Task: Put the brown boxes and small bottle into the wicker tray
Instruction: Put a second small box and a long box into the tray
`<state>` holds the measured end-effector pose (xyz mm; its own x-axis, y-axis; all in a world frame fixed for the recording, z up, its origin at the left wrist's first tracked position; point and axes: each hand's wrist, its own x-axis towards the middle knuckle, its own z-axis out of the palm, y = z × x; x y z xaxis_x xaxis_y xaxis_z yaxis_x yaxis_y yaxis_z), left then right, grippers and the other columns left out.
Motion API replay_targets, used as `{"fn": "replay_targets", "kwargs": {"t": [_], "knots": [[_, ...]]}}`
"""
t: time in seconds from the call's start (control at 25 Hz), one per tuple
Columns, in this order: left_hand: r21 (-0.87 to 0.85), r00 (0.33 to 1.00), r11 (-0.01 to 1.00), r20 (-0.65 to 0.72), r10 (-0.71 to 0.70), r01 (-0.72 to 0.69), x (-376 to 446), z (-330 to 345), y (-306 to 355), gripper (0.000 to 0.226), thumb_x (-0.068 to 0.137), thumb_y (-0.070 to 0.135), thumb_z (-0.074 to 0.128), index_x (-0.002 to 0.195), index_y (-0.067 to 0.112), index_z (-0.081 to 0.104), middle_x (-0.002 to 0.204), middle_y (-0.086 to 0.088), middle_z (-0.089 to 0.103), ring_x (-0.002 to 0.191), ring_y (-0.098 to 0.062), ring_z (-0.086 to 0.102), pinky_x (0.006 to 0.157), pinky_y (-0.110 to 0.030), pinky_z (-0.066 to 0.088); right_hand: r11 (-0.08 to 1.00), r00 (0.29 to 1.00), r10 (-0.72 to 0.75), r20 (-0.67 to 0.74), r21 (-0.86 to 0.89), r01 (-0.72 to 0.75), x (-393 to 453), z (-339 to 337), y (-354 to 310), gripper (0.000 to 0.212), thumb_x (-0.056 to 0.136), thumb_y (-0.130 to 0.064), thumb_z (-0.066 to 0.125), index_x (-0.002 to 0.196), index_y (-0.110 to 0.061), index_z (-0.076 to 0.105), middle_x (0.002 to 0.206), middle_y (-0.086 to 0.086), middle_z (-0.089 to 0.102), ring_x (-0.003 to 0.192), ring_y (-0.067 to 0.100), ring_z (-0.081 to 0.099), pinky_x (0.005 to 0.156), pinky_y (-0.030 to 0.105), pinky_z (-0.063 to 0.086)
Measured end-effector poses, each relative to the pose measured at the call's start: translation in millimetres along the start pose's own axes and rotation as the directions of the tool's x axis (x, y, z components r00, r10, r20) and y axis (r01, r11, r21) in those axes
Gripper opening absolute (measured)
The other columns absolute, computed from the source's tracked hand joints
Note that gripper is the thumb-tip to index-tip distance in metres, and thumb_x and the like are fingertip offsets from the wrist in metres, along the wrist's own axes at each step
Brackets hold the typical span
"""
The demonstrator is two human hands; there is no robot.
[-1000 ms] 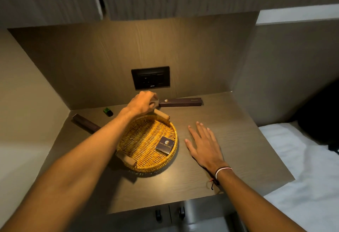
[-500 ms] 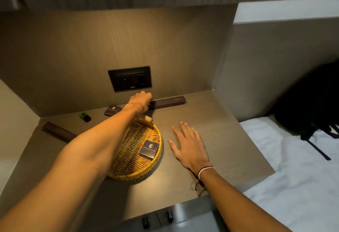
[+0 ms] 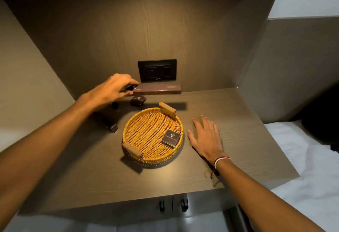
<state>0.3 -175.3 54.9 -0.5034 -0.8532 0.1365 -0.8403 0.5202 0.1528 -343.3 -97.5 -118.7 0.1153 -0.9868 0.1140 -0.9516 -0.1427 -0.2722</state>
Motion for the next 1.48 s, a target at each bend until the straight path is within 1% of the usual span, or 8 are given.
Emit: {"fn": "replay_targets", "kwargs": {"t": [0.28, 0.48, 0.64, 0.76, 0.96, 1.12, 1.24, 1.48], "knots": [[0.062, 0.974, 0.996, 0.216, -0.074, 0.062, -31, 24, -42, 0.040, 0.099, 0.030, 0.055, 0.137, 0.040, 0.052, 0.137, 0.016, 0.050, 0.127, -0.006, 0.049, 0.107, -0.038, 0.045, 0.998, 0.998, 0.058, 0.025, 0.009, -0.058, 13, 3, -16, 0.063, 0.100, -0.055, 0.032, 0.153, -0.021, 0.035, 0.164, 0.016, 0.026, 0.153, 0.032, 0.021, 0.124, 0.048, 0.017], [0.052, 0.974, 0.998, 0.225, 0.027, -0.040, -12, 46, -16, 0.043, 0.090, 0.046, 0.050, 0.128, 0.029, 0.064, 0.127, 0.005, 0.060, 0.118, -0.015, 0.056, 0.103, -0.039, 0.047, 0.999, 0.999, 0.047, 0.019, 0.001, -0.047, 13, 2, -16, 0.063, 0.101, -0.055, 0.030, 0.154, -0.021, 0.032, 0.165, 0.014, 0.024, 0.154, 0.030, 0.019, 0.125, 0.048, 0.017], [0.039, 0.976, 0.996, 0.204, 0.075, -0.085, 6, 57, -2, 0.040, 0.090, 0.010, 0.066, 0.129, 0.017, 0.065, 0.119, -0.008, 0.065, 0.112, -0.022, 0.060, 0.093, -0.032, 0.049, 0.999, 0.999, 0.031, 0.015, -0.022, -0.031, 12, 2, -15, 0.063, 0.101, -0.055, 0.027, 0.155, -0.022, 0.031, 0.166, 0.014, 0.023, 0.154, 0.029, 0.018, 0.125, 0.047, 0.016], [0.027, 0.984, 0.998, 0.174, 0.045, -0.050, 8, 59, 2, 0.044, 0.089, 0.007, 0.067, 0.132, 0.016, 0.063, 0.126, -0.009, 0.064, 0.118, -0.021, 0.059, 0.098, -0.034, 0.052, 0.999, 0.999, 0.033, 0.011, -0.022, -0.033, 13, 3, -15, 0.063, 0.101, -0.054, 0.028, 0.155, -0.022, 0.031, 0.166, 0.014, 0.024, 0.154, 0.029, 0.018, 0.125, 0.046, 0.015], [-0.133, 0.981, 0.975, 0.111, -0.162, 0.176, 3, 48, -21, 0.059, 0.087, -0.002, 0.064, 0.142, 0.016, 0.053, 0.149, -0.012, 0.049, 0.141, -0.025, 0.043, 0.117, -0.043, 0.038, 1.000, 1.000, 0.018, 0.024, 0.003, -0.018, 14, 7, -12, 0.064, 0.101, -0.056, 0.026, 0.155, -0.023, 0.030, 0.166, 0.014, 0.022, 0.155, 0.029, 0.016, 0.125, 0.047, 0.013], [-0.183, 0.934, 0.916, 0.062, -0.351, 0.357, 7, 48, -46, 0.052, 0.090, -0.006, 0.058, 0.139, 0.013, 0.054, 0.143, -0.016, 0.054, 0.135, -0.029, 0.050, 0.113, -0.044, 0.043, 0.998, 0.997, -0.057, 0.059, 0.007, 0.057, 14, 6, 5, 0.065, 0.101, -0.060, 0.020, 0.158, -0.027, 0.022, 0.168, 0.011, 0.018, 0.155, 0.026, 0.013, 0.123, 0.042, 0.009], [-0.196, 0.915, 0.897, 0.160, -0.370, 0.396, 19, 61, -44, 0.052, 0.092, -0.004, 0.057, 0.140, 0.014, 0.054, 0.144, -0.016, 0.054, 0.135, -0.031, 0.050, 0.113, -0.049, 0.043, 0.995, 0.995, -0.092, 0.050, 0.028, 0.091, 12, 5, 12, 0.064, 0.101, -0.060, 0.017, 0.157, -0.029, 0.020, 0.167, 0.009, 0.019, 0.155, 0.023, 0.014, 0.120, 0.038, 0.008], [-0.015, 0.891, 0.962, 0.379, -0.248, 0.274, 43, 82, -38, 0.050, 0.095, 0.019, 0.062, 0.143, 0.022, 0.052, 0.139, -0.012, 0.054, 0.129, -0.027, 0.050, 0.111, -0.047, 0.041, 0.997, 0.997, -0.074, 0.026, 0.032, 0.074, 11, 6, 9, 0.063, 0.100, -0.059, 0.019, 0.157, -0.030, 0.024, 0.167, 0.007, 0.020, 0.155, 0.021, 0.015, 0.122, 0.038, 0.010]]}}
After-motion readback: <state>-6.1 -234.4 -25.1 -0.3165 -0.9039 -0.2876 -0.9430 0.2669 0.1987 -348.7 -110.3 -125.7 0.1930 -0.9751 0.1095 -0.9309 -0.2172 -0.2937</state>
